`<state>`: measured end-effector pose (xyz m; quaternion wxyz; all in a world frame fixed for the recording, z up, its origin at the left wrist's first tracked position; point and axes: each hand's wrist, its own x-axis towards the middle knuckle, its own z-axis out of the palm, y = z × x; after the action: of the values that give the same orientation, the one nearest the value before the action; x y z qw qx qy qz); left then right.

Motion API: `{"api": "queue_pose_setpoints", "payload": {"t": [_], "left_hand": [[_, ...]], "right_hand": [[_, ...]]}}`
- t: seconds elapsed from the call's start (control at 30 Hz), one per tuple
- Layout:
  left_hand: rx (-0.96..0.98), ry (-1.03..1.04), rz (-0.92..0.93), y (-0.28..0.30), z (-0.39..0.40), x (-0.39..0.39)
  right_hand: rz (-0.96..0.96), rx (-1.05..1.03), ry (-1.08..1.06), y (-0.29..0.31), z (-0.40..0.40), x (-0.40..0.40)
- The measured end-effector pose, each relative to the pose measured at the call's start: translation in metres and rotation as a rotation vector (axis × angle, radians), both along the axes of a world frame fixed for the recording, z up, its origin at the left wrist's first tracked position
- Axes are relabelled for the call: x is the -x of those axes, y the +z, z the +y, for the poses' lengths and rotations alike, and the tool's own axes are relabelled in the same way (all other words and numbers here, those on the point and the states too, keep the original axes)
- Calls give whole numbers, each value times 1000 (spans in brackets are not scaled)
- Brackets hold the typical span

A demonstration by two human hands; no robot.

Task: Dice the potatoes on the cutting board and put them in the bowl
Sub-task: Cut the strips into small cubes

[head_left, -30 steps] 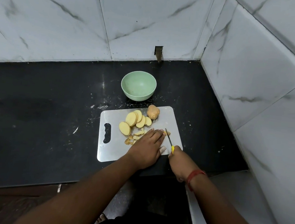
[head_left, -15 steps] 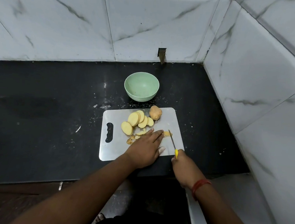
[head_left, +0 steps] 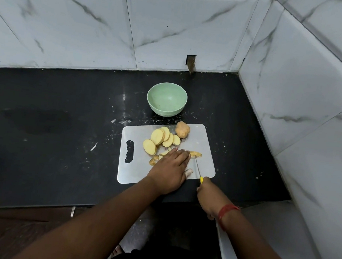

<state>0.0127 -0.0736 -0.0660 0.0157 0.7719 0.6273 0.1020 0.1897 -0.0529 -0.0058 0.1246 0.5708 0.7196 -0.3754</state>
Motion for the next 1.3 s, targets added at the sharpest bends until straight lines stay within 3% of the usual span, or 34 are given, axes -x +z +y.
{"api": "queue_pose_setpoints", "payload": {"t": [0.33, 0.67, 0.83, 1.3], "left_hand": [[14, 10, 22, -3, -5, -3], [57, 15, 35, -1, -6, -3], [53, 45, 37, 0, -7, -4], [117, 54, 9, 7, -9, -2]], "right_hand": [[53, -76, -49, 22, -1, 8], [33, 123, -204, 14, 6, 22], [1, 30, -36, 7, -9, 7], [22, -37, -61, 23, -4, 21]]}}
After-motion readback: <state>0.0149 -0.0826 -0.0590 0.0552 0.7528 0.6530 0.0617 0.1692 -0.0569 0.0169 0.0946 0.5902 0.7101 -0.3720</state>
